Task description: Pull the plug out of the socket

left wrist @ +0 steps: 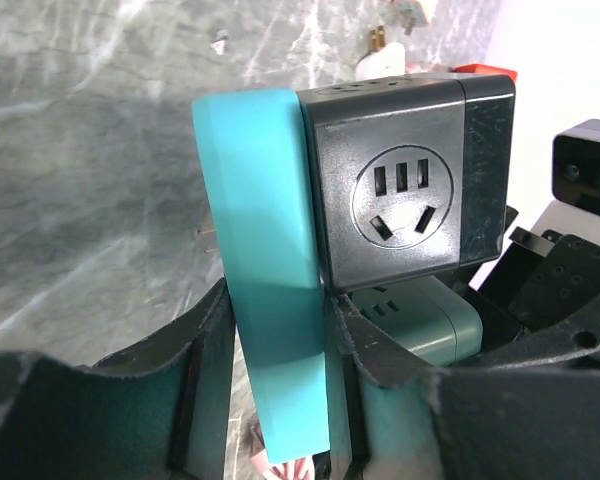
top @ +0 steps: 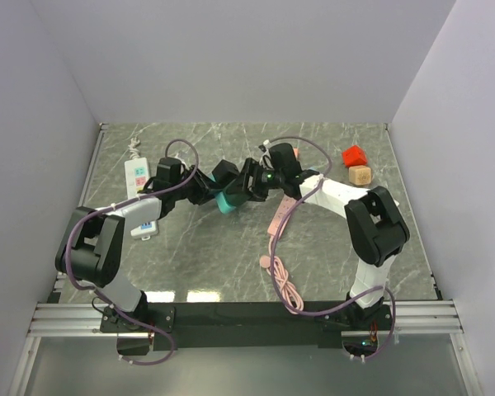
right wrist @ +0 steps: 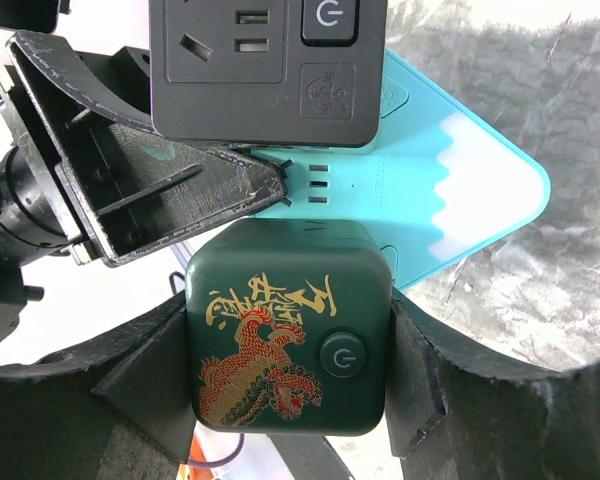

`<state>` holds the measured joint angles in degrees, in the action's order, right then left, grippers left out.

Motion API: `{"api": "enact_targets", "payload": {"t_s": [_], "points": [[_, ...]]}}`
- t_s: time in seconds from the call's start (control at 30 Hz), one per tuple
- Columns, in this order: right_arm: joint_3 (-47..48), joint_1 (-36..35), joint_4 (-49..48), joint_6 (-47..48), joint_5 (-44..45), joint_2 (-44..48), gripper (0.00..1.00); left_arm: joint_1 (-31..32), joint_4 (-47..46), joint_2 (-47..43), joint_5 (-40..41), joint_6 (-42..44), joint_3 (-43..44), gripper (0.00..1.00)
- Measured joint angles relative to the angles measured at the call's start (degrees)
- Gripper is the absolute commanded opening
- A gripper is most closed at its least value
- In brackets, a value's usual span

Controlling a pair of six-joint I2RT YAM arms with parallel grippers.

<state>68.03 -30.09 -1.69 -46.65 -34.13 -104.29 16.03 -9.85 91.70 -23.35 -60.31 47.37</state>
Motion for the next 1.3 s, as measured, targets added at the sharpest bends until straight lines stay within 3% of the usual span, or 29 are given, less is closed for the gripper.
{"api": "enact_targets", "payload": {"t_s": [0.13, 0.33, 0.53, 0.67, 0.8, 1.07, 1.3], "points": [[0.72, 0.48, 1.36, 1.44, -0.31, 0.17, 0.00, 0.09, -0.81, 0.00, -0.24, 0.00, 0.00, 0.01], [8.68, 0.79, 13.31, 8.94, 4.79, 0.74, 0.00, 0.11, -1.64, 0.04, 0.42, 0.90, 0.50, 0.01], [11.17, 9.20, 15.63, 14.64, 14.84, 6.80, 0.00, -3.15, 1.38, 1.03, 0.76, 1.66, -0.13, 0.01], [11.28, 10.54, 15.47, 14.95, 16.74, 7.52, 0.00, -3.10, 1.31, 1.03, 0.74, 2.10, -0.09, 0.01], [9.25, 12.76, 15.37, 12.94, 16.68, 7.17, 0.00, -3.10, 1.14, 1.03, 0.59, 2.19, -0.09, 0.01], [-4.13, 28.55, 3.30, 0.17, 11.93, 2.91, 0.00, -3.37, -1.77, 2.54, -3.32, 3.41, -0.31, 0.01], [-7.61, 30.21, -1.44, -5.22, 9.77, -1.03, 0.00, -3.39, -4.22, 5.11, -8.55, 4.24, -0.20, 0.01]]}}
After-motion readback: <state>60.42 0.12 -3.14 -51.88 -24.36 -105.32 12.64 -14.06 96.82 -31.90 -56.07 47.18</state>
